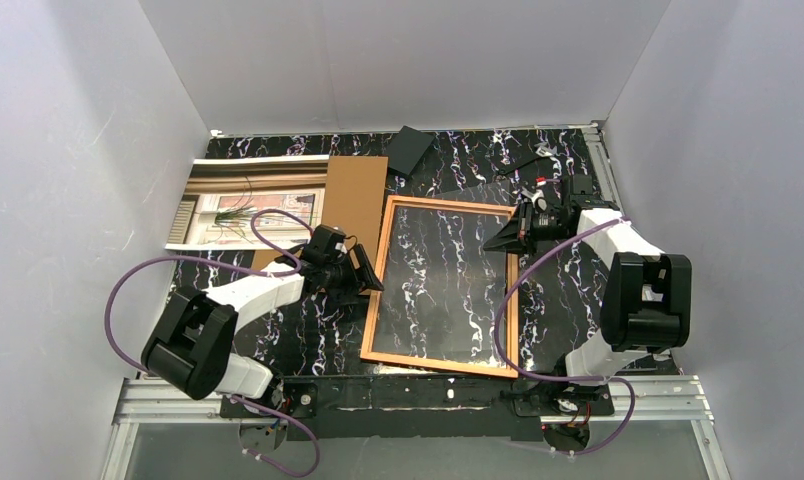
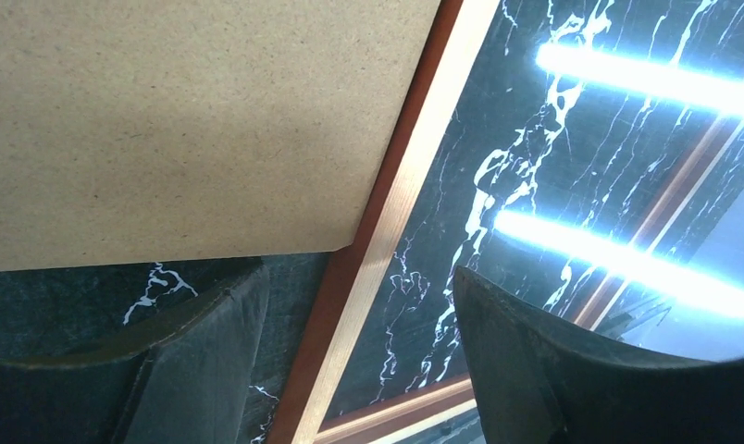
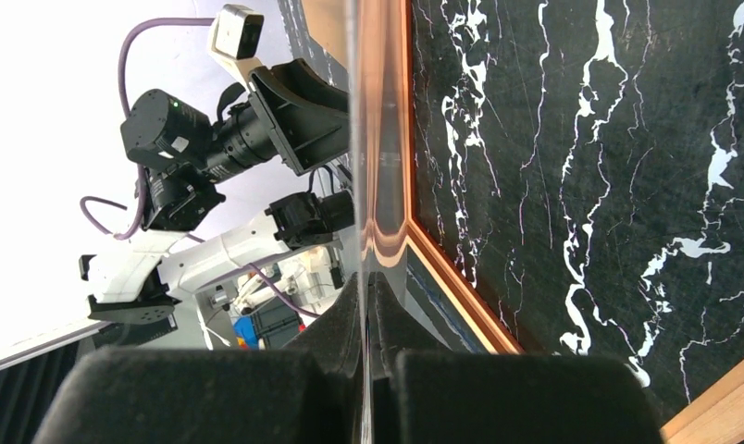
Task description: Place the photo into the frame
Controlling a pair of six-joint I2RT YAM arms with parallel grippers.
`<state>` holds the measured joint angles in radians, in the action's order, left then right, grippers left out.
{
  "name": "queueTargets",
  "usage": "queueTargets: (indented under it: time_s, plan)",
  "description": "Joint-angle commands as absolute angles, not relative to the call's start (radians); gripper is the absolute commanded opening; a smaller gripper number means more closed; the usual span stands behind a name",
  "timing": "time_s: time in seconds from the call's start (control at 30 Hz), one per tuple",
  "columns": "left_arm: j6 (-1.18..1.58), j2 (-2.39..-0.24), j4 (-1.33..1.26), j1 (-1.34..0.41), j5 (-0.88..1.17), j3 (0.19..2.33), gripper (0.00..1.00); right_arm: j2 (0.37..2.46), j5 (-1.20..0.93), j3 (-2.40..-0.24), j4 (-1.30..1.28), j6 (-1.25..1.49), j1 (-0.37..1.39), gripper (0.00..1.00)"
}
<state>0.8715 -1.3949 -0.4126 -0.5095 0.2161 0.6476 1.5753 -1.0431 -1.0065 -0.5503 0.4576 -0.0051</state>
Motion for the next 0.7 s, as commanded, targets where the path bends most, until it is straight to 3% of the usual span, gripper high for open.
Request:
queueTargets:
  time_s: [0.0, 0.67]
  plan:
    - [0.852, -1.427, -0.327, -0.505, 0.255, 0.668, 0.72, 1.587, -1.105, -1.054, -0.579, 0.384, -0.001, 0.01]
    - [0.857, -1.514, -0.349, -0.506, 0.301, 0.691, 0.66, 1.533, -1.183, -1.006, -0.444, 0.443, 0.046, 0.01]
